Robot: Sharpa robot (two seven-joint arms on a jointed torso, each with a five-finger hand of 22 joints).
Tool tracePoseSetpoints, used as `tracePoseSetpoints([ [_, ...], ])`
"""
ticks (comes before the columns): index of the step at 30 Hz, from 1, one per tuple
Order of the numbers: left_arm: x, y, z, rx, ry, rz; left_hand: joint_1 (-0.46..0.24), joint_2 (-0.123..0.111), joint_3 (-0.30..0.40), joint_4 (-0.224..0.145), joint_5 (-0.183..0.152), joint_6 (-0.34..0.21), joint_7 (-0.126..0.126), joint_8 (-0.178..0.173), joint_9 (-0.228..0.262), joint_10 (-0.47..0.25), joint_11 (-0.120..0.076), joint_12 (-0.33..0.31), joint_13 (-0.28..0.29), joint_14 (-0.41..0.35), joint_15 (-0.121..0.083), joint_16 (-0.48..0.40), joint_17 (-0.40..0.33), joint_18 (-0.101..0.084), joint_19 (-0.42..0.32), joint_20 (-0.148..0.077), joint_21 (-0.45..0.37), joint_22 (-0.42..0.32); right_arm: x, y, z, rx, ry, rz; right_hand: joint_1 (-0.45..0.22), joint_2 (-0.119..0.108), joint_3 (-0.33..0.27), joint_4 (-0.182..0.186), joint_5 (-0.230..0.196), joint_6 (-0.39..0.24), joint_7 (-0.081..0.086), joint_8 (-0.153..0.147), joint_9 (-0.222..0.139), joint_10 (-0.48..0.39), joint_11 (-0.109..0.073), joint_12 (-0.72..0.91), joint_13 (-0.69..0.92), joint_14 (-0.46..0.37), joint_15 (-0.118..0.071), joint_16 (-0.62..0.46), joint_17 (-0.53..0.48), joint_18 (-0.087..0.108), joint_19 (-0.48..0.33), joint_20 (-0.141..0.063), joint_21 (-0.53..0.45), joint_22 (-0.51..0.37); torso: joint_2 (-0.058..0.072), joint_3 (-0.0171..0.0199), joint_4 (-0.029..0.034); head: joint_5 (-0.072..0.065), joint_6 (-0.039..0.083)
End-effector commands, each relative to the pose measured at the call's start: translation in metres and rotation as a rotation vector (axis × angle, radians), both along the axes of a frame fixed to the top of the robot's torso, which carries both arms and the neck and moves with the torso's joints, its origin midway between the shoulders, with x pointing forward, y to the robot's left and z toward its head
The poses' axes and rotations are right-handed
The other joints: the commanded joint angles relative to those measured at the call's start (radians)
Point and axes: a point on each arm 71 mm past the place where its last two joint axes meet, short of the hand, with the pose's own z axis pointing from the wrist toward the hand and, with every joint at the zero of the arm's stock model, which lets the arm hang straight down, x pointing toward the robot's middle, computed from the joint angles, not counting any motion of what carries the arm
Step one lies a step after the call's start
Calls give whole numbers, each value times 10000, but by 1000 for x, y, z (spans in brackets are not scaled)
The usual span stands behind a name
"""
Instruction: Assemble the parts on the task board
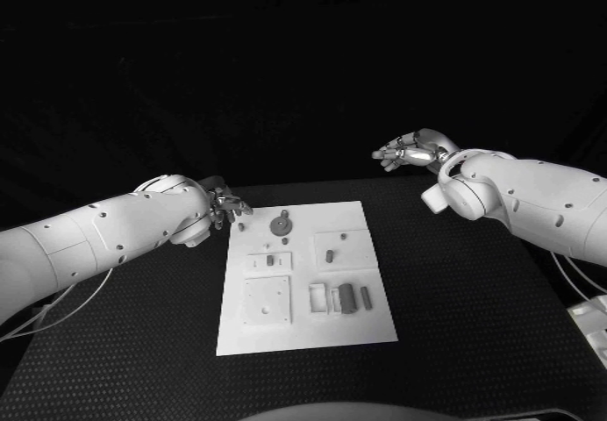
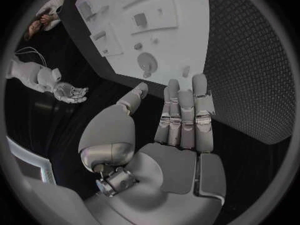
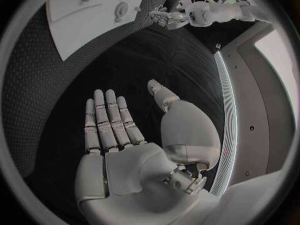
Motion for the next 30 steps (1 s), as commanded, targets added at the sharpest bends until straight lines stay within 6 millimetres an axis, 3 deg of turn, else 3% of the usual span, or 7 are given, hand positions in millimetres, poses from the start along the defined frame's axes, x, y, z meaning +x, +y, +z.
tracePoseSetpoints([
  [1,7,1,3,-2,-425,-96,48,-210,14,134,-83,-143,37,-65,-29,-144,31,-77,-103,-168,42,-138,-36,98,-129,26,-114,-45,0,3,0,54,0,200,-57,-23,-4,34,4,-80,605,27,-16,-63,21,39,-13,-84,-4,-69,9,-179,-43,6,-55,12,-1,4,2,156,133],
  [4,13,4,2,187,-388,2,51,-257,30,195,-94,-175,57,-80,-36,-170,52,-91,-144,-192,58,-168,-42,97,-149,44,-153,-61,0,3,0,56,-19,197,-56,-22,-4,35,4,-81,605,28,-17,-63,21,40,-14,-85,-3,-70,10,-180,-44,6,-57,15,6,-2,1,299,262],
  [11,23,5,-2,695,-74,61,-135,-329,-11,500,-197,-145,54,-57,-31,-171,59,-77,-239,-206,72,-193,-30,105,-146,65,-223,-79,0,4,0,62,-17,222,-51,-18,-4,34,4,-81,605,29,-18,-64,22,42,-15,-86,-2,-72,13,-181,-46,6,-62,22,12,-10,-12,487,375],
  [19,32,9,-6,1143,335,242,-482,-402,-108,802,-220,-102,30,-45,-42,-215,60,-69,-334,-260,72,-218,-11,109,-179,70,-291,-73,0,6,0,67,-13,256,-49,-15,-5,35,4,-81,605,30,-20,-65,22,44,-17,-86,-1,-74,15,-182,-48,6,-68,29,10,-14,-19,531,435],
  [25,33,5,-10,1101,413,64,-464,-126,-150,741,-249,35,-47,-98,-107,-269,99,-252,-533,-393,113,-285,-12,90,-314,109,-377,-37,0,7,0,75,-7,284,-48,-14,-7,36,4,-81,606,31,-21,-64,22,46,-18,-86,-1,-75,17,-183,-48,7,-71,34,13,-14,-8,545,471],
  [30,34,2,-16,1148,594,17,-432,16,-202,632,-221,112,-77,-146,-154,-218,111,-366,-658,-425,128,-303,-11,85,-350,122,-408,-8,0,8,0,82,-6,311,-50,-12,-8,38,3,-81,606,32,-22,-64,22,48,-19,-86,-1,-76,18,-184,-49,7,-74,38,7,-13,-10,535,387],
])
